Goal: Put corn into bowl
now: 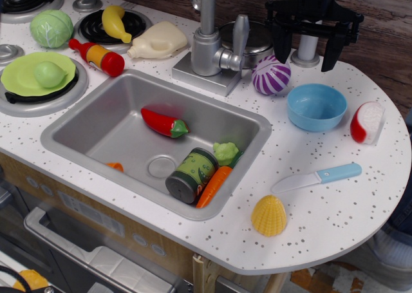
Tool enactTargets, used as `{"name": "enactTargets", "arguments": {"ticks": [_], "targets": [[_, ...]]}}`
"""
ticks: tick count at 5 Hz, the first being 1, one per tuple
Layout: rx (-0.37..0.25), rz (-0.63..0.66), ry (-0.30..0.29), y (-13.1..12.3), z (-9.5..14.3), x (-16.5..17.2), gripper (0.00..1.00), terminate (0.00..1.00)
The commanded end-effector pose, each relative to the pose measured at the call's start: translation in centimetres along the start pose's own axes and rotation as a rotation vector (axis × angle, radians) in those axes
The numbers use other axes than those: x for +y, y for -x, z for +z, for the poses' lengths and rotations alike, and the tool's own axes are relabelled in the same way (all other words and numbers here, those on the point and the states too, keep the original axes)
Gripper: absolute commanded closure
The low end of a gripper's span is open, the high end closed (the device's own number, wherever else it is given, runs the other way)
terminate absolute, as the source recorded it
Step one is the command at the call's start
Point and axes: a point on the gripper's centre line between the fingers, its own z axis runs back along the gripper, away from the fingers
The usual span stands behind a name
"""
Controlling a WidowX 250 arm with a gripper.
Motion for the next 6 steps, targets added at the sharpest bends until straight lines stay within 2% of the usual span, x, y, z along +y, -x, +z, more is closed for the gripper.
{"name": "enactTargets", "arguments": {"ticks": [1,2,3,4,5,6], "targets": [[0.000,0.000,0.000,0.0,0.0,0.0,0.00,0.00],[-0.024,-0.005,-0.108,4.2,2.5,-1.6,0.00,0.00],[-0.030,0.016,-0.121,8.7,3.5,-2.7,0.00,0.00],[0.010,0.011,-0.122,11.3,4.7,-3.7,0.00,0.00],[0.022,-0.091,-0.088,12.8,3.6,-3.4,0.00,0.00],[0.005,-0.114,-0.073,14.4,1.9,-3.9,0.00,0.00]]}}
